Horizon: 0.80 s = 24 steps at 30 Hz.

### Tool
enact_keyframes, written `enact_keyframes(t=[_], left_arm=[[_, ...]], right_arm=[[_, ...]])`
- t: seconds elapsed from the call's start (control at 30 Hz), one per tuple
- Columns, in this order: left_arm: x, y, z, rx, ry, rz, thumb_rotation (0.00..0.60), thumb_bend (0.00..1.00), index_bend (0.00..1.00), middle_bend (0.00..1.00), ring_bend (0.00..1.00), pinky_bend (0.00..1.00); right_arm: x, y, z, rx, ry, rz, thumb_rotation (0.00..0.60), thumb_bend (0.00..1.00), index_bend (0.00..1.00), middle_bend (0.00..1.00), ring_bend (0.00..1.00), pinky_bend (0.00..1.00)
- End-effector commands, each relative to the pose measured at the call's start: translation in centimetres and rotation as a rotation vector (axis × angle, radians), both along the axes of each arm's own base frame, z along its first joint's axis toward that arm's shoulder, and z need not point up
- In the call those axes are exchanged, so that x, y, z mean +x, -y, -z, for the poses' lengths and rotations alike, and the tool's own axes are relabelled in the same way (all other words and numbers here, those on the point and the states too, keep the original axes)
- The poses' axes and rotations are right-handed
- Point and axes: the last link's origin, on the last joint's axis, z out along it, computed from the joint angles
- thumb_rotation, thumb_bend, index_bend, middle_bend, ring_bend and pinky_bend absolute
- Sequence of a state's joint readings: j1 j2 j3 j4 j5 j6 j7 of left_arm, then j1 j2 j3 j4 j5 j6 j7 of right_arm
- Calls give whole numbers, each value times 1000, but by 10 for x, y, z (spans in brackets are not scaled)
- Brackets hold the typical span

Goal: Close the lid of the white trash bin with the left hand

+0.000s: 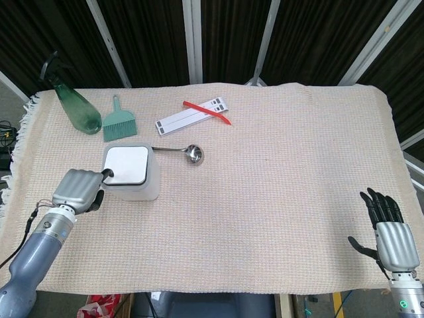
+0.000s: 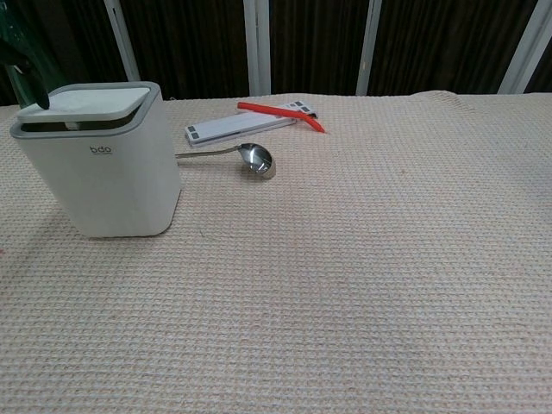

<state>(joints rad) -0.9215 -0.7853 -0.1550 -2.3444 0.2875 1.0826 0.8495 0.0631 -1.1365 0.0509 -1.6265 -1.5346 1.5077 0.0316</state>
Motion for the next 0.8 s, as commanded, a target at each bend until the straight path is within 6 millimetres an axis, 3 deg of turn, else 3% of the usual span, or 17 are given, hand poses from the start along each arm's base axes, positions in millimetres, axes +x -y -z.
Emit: enact_keyframes(t=[0.03,0.5,0.8], left_arm=[[-6,-1,5,4,4,3,600,631,231,1000,945,1000],[-18,1,25,4,-21,39,600,631,225,1000,944,1000],[-17,-1,26,27,-1,49,600,630,217,1000,945,1000]], right_arm=[[0,0,1,3,0,-1,600,211,0,0,0,61],[0,-1,0,4,18,11,600,211,0,0,0,61],[0,-2,-1,2,21,8,600,211,0,0,0,61]])
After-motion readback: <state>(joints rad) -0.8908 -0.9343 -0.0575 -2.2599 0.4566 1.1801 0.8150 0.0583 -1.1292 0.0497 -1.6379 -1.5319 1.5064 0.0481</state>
